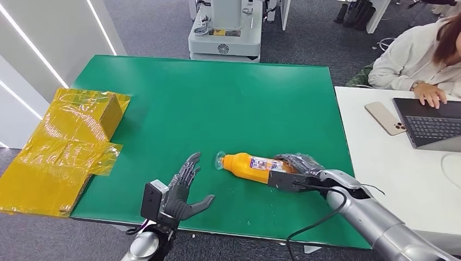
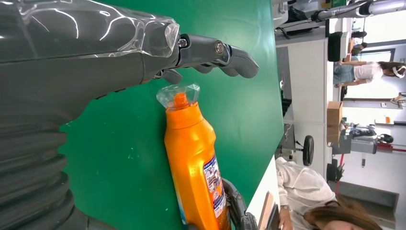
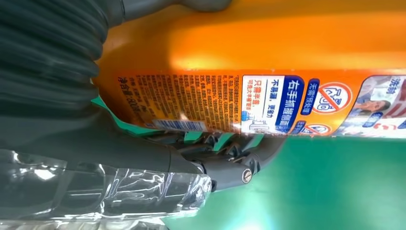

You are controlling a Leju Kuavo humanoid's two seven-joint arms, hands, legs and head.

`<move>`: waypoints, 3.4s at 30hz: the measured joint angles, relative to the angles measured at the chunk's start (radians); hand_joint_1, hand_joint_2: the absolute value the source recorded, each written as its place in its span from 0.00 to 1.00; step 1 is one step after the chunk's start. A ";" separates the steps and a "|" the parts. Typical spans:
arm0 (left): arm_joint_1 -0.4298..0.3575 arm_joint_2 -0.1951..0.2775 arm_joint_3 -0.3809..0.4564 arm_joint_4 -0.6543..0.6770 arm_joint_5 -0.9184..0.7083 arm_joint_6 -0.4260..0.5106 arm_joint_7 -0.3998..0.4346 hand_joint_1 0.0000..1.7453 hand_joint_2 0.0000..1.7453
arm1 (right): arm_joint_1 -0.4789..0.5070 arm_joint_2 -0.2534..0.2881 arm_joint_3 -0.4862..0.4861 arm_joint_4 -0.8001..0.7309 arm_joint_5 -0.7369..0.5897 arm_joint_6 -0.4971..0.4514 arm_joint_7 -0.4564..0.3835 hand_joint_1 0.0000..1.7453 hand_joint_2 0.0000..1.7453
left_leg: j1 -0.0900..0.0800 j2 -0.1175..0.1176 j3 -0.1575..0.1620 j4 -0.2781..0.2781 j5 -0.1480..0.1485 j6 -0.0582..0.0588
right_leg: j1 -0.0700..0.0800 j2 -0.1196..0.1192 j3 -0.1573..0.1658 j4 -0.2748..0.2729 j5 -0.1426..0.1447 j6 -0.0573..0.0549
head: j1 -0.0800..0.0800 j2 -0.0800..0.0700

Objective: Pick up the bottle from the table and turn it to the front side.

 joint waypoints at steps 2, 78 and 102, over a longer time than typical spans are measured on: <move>0.000 0.000 0.000 0.000 -0.001 0.010 0.001 0.00 1.00 | 0.011 -0.004 -0.006 0.000 -0.067 -0.016 -0.029 1.00 1.00 | 0.000 0.000 0.000 0.000 0.000 0.000 | 0.000 0.000 0.000 0.000 0.000 0.000 | 0.000 0.000; -0.427 -0.070 0.026 0.236 0.360 -0.270 0.173 1.00 1.00 | 0.248 0.305 -0.166 0.003 -0.191 -0.525 -0.337 1.00 1.00 | 0.000 -0.002 -0.001 0.000 0.003 -0.001 | 0.000 -0.002 -0.001 0.001 0.001 -0.001 | 0.000 0.000; -0.445 -0.054 -0.001 0.240 0.165 -0.129 0.132 1.00 1.00 | 0.302 0.255 -0.253 -0.108 -0.241 -0.548 -0.324 0.00 1.00 | 0.000 -0.001 -0.001 0.000 0.003 -0.001 | 0.000 -0.001 -0.001 0.001 0.001 -0.001 | 0.000 0.000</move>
